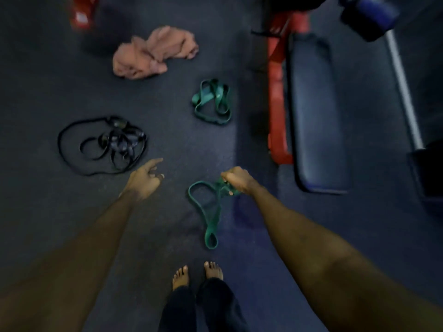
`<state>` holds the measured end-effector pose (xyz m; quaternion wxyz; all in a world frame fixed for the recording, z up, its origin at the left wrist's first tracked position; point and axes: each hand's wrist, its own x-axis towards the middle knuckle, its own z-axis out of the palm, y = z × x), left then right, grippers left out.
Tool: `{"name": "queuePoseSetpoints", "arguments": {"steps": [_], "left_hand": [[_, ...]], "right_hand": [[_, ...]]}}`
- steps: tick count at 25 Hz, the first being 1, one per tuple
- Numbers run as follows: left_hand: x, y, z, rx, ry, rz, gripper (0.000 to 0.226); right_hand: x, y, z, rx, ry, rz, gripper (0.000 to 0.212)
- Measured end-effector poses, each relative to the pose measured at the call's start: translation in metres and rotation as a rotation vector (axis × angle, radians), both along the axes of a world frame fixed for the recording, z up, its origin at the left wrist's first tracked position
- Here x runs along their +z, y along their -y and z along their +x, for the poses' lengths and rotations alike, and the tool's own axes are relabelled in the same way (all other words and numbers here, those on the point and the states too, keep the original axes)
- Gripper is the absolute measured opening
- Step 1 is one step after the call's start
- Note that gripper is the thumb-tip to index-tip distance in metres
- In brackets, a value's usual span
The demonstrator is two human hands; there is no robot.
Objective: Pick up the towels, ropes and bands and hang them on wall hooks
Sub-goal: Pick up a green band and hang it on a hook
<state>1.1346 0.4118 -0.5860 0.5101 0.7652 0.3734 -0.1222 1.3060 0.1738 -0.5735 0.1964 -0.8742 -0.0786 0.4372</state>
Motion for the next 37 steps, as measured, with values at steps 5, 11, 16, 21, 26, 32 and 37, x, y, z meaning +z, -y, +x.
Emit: {"name": "queuePoseSetpoints", "arguments": {"steps": [5, 11, 16, 21, 26, 32, 37], "left_hand": [[0.171, 0.038, 0.071, -0.191, 0.144, 0.128, 0.048], [0.324, 0.131, 0.135, -0.479, 0.291, 0.240, 0.048], [0.420, 0.240, 0.197, -0.641, 0.461, 0.324, 0.049], [0.495, 0.334, 0.265, -0.746, 0.603, 0.372, 0.049], [0.543, 0.419, 0.319, -0.788, 0.695, 0.402, 0.047], [0.572, 0.491, 0.420, -0.864, 0.770, 0.367, 0.046], [0.589, 0.548, 0.508, -0.886, 0.791, 0.358, 0.051]], "right_hand": [[0.179, 0.077, 0.022, -0.065, 0.090, 0.058, 0.035], [0.361, 0.197, 0.039, -0.229, 0.203, 0.228, 0.024], [0.460, 0.294, 0.042, -0.224, 0.248, 0.413, 0.030], [0.544, 0.397, 0.072, -0.361, 0.394, 0.541, 0.034], [0.606, 0.482, 0.112, -0.583, 0.576, 0.672, 0.030], [0.646, 0.571, 0.187, -0.675, 0.695, 0.690, 0.037], [0.663, 0.634, 0.252, -0.652, 0.725, 0.653, 0.035]]}}
